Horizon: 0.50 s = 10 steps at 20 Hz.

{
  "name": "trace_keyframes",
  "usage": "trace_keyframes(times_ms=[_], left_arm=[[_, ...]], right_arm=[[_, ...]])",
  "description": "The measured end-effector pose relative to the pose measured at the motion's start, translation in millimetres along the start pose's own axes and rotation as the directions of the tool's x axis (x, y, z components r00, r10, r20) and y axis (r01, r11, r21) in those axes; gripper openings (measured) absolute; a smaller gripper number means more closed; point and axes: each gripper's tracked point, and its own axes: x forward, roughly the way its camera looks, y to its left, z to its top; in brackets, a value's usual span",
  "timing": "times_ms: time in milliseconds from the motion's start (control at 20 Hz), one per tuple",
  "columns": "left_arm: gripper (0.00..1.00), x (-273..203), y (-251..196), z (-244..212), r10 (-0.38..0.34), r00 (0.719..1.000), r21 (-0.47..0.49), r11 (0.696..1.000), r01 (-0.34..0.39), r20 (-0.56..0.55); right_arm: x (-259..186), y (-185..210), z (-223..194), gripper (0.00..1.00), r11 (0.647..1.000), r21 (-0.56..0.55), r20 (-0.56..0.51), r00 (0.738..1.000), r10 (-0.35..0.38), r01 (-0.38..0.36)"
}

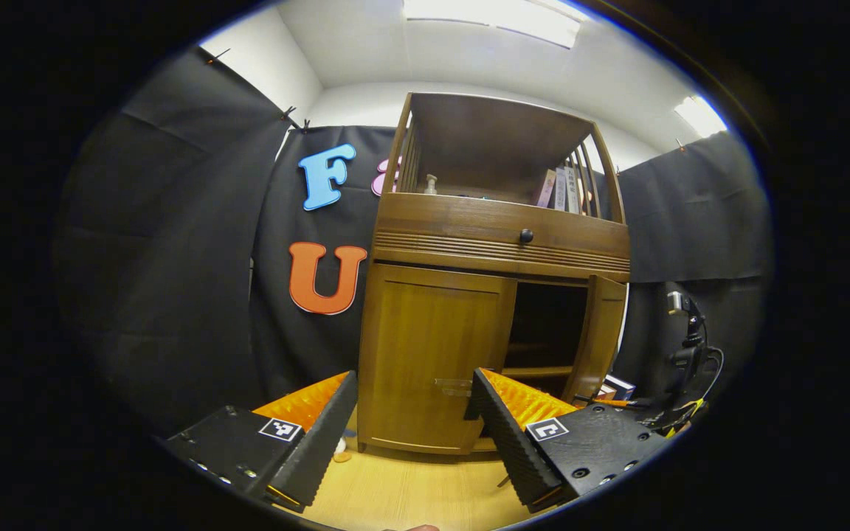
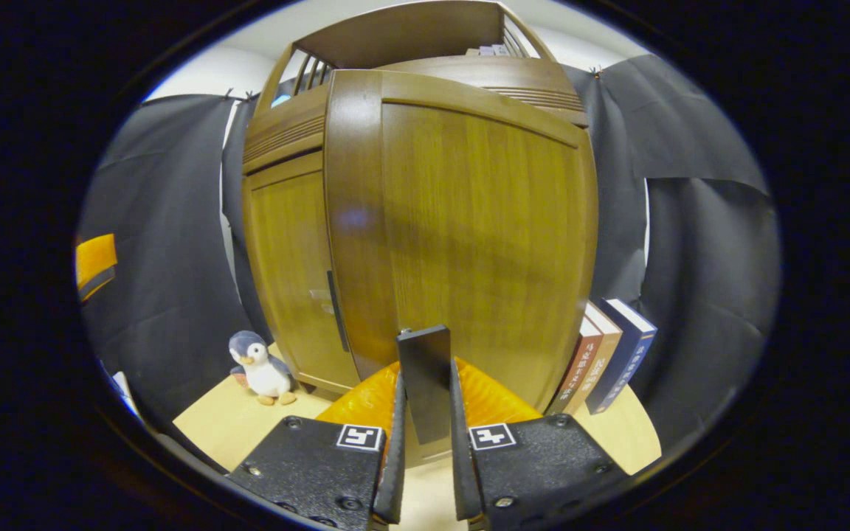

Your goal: Open the right door of the double-door shoe cabinet with the right hand, and open the left door with the left hand.

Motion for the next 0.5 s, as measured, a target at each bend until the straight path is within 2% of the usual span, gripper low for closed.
trace_keyframes(times_ms=[50, 100, 150, 500], left_arm=[[0.95, 1, -4, 0, -0.004, 1.000, 0.001, 1.000, 0.004, -0.002], [1.00, 2, -9, 0, -0.011, 1.000, 0.001, 1.000, 0.011, -0.006], [0.95, 4, -11, -1, -0.016, 1.000, 0.001, 1.000, 0.016, -0.009], [0.95, 8, -34, -6, -0.058, 0.998, 0.002, 0.998, 0.058, -0.029]], right_arm=[[-5, -4, -2, 0.30, 1.000, 0.000, 0.003, 1.000, -0.001, 0.001], [-11, -8, -3, 0.30, 1.000, -0.002, 0.005, 1.000, -0.003, 0.003], [-17, -12, -4, 0.30, 1.000, 0.000, 0.007, 1.000, -0.006, 0.006], [-48, -42, -11, 0.28, 0.999, 0.007, 0.007, 0.999, -0.037, 0.037]])
